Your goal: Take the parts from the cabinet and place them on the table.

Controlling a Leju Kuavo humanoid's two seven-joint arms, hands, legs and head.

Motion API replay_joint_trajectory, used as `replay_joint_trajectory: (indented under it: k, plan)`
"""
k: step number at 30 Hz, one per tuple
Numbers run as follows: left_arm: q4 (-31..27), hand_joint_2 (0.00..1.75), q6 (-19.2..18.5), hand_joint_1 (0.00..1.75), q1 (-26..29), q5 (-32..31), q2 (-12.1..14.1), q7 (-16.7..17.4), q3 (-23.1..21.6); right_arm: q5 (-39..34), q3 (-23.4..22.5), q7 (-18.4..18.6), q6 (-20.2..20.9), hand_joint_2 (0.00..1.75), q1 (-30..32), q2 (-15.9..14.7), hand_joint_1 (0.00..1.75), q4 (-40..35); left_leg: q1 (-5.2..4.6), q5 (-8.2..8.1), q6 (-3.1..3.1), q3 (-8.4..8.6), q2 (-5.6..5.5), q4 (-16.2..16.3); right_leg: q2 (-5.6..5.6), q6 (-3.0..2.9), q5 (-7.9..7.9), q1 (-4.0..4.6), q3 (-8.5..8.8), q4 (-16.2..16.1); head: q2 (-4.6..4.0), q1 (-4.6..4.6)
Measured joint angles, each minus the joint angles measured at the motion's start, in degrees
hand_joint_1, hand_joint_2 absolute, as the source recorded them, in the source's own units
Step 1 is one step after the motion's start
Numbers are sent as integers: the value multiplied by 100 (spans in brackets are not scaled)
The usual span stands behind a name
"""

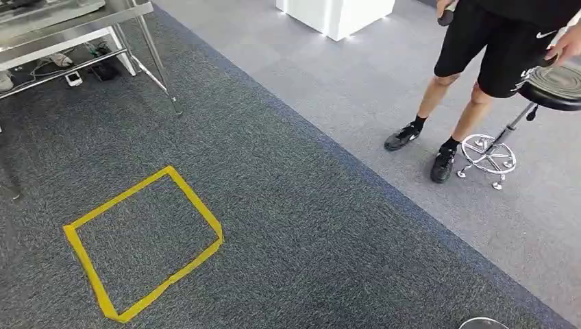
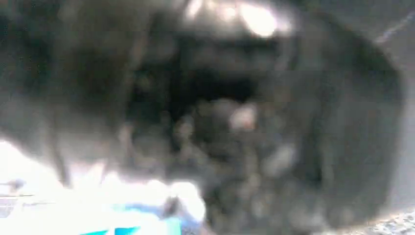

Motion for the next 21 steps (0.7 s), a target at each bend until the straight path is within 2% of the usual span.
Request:
replay_joint_trajectory:
  k: [1,2,3,5,6,7,8,9,10,11,12,13,14,15,16,17,18,20,21]
  plan:
    - [2,0,0,0,6,2,0,7,7,0,15,2,0,0,-4,-2,0,0,-15,-22,-28,16,46,19,-247,-34,81,18,239,-462,0,0]
    - [4,0,0,0,18,4,0,7,20,2,35,2,0,0,-21,-2,0,0,-69,-56,-66,-9,93,65,-390,-95,31,92,256,-557,0,0]
    - [4,0,0,0,24,7,0,7,37,2,50,0,0,0,-18,-2,0,0,-68,-54,-77,-8,135,52,-284,-140,42,75,228,-545,0,-2]
    - [7,0,0,0,16,7,2,9,46,2,57,0,0,0,-13,-2,0,0,-65,-49,-114,45,237,31,-186,-180,47,99,190,-543,0,-2]
    - [11,0,0,0,13,7,2,11,50,2,57,0,0,0,-17,-2,0,0,-81,-72,-144,57,284,37,-119,-228,78,55,206,-594,0,-2]
    - [15,0,-4,0,18,-2,4,28,52,2,59,0,0,0,-19,-2,0,-2,-46,-174,-189,28,28,131,-74,-272,107,37,216,-629,0,-2]
    - [15,0,-15,0,19,-22,2,44,59,0,59,0,-2,0,-29,-2,0,0,-32,-353,-212,-89,-226,367,-35,-307,122,32,203,-636,0,-2]
    - [15,0,-26,0,5,-28,0,52,68,2,59,2,-7,0,-42,-2,0,0,-21,-604,-226,-292,-340,806,17,-324,132,33,180,-634,0,-4]
    - [15,0,-31,0,-1,-37,0,59,74,2,59,2,-7,0,-43,-2,0,0,-19,-846,-242,-532,-379,1335,75,-333,139,41,159,-625,0,-4]
    - [15,0,-33,0,-10,-37,0,61,81,2,59,2,-4,0,-42,-2,0,0,-19,-968,-251,-710,-382,1724,145,-334,141,45,142,-615,0,-4]
    - [15,0,-37,0,-17,-37,0,68,85,2,59,0,-7,0,-42,-2,0,0,-16,-940,-254,-786,-382,1893,219,-333,141,45,134,-604,0,-4]
    - [15,0,-42,0,-20,-37,2,72,90,2,59,2,-7,0,-41,-2,0,0,-7,-781,-252,-727,-383,1772,293,-333,142,45,136,-592,0,-4]
    - [15,0,-46,0,-19,-37,0,87,94,2,61,2,-6,0,-42,-2,0,0,9,-531,-248,-577,-394,1435,371,-332,142,44,142,-573,0,-4]
    - [15,0,-48,0,-6,-37,2,96,94,2,61,2,-4,0,-44,-2,0,-2,29,-212,-244,-346,-448,907,461,-327,142,42,143,-555,0,-4]
    - [15,0,-55,0,6,-50,2,118,94,2,61,2,-7,0,-45,-2,0,-2,55,15,-233,-163,-598,445,533,-317,140,41,136,-533,0,-4]
    - [15,0,-68,0,20,-103,0,175,94,2,61,0,-20,0,-45,-2,0,-2,65,-55,-227,-134,-917,308,584,-272,149,55,97,-500,0,-2]
    - [15,0,-83,0,8,-181,2,251,92,2,61,-13,-50,0,-71,-2,0,-4,64,-81,-200,-118,-914,162,654,-230,171,55,19,-465,0,-4]
    - [15,0,-85,0,-13,-251,2,317,81,-2,63,-46,-100,0,-51,2,0,-4,17,-63,-148,-152,-823,214,754,-137,232,13,-32,-505,0,-2]
    - [15,0,-75,0,-21,-262,2,319,77,-13,61,-63,-107,0,-40,4,0,-4,28,-25,-94,-122,-751,165,814,-91,259,23,-44,-507,0,-2]
